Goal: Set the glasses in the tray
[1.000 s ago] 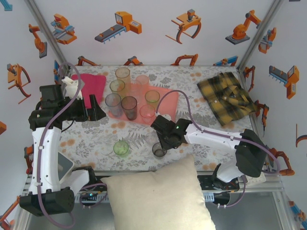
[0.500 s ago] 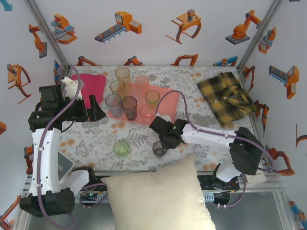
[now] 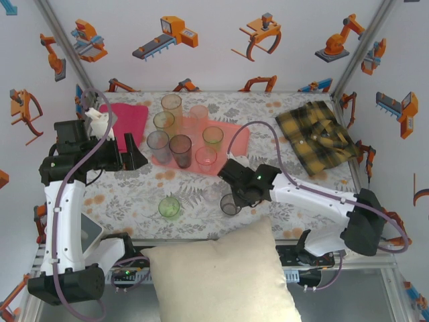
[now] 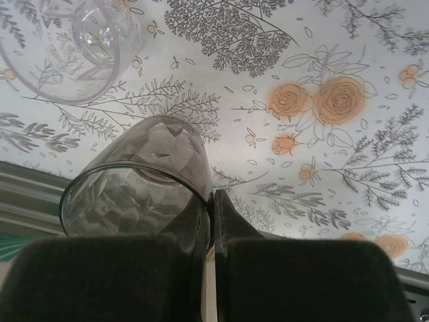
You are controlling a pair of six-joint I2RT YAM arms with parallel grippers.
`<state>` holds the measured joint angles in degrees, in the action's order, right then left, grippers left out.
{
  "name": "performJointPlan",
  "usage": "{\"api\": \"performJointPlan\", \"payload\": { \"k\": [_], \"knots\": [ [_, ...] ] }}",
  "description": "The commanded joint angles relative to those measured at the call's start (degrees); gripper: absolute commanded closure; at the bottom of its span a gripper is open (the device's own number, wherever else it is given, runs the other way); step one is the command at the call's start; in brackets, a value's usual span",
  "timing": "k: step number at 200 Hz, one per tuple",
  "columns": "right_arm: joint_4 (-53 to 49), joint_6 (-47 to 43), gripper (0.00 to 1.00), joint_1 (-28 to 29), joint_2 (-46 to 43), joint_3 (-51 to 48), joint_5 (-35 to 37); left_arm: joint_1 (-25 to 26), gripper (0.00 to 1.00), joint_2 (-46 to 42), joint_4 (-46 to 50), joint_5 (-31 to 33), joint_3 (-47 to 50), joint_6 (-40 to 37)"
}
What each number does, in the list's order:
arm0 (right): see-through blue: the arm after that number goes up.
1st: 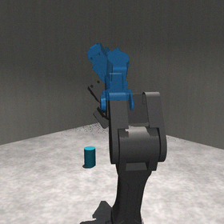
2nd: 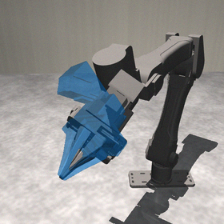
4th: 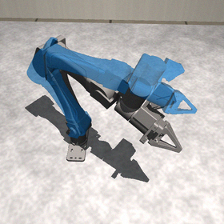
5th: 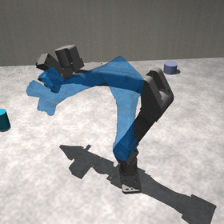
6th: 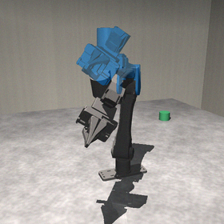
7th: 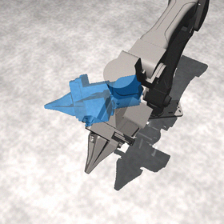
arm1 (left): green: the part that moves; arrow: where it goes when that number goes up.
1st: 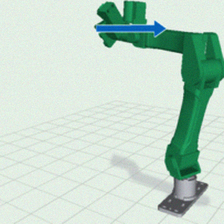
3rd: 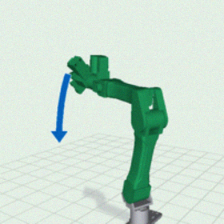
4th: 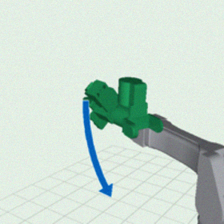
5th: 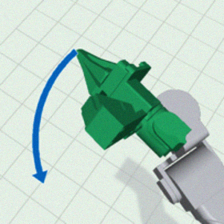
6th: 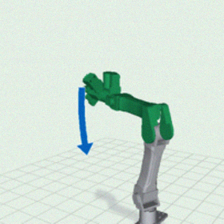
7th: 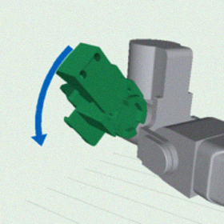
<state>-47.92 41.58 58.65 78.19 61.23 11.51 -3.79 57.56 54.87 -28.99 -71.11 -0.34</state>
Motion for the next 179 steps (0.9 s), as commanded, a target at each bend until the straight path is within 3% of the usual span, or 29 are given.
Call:
{"api": "performJointPlan", "payload": {
  "k": [1,53,99,179],
  "knots": [
    [-4.7,-0.6,0.98,-2.6,-3.2,3.9,2.1,-0.4,0.03,-0.9,-0.4,-0.7,0.2,0.6],
    [-7.1,-8.5,0.98,-16.6,-2.2,12.1,-3.5,-0.5,0.03,-0.7,-0.4,-1.0,-0.5,0.7],
    [-9.1,-17.1,0.98,-27.3,10.2,29.0,-5.0,-0.5,0.03,-0.3,-0.4,-1.2,-0.7,0.6],
    [-11.7,-22.4,0.96,-32.1,38.8,62.3,-7.4,-0.7,0.03,1.9,0.1,-0.2,-1.8,0.3]
  ]
}}
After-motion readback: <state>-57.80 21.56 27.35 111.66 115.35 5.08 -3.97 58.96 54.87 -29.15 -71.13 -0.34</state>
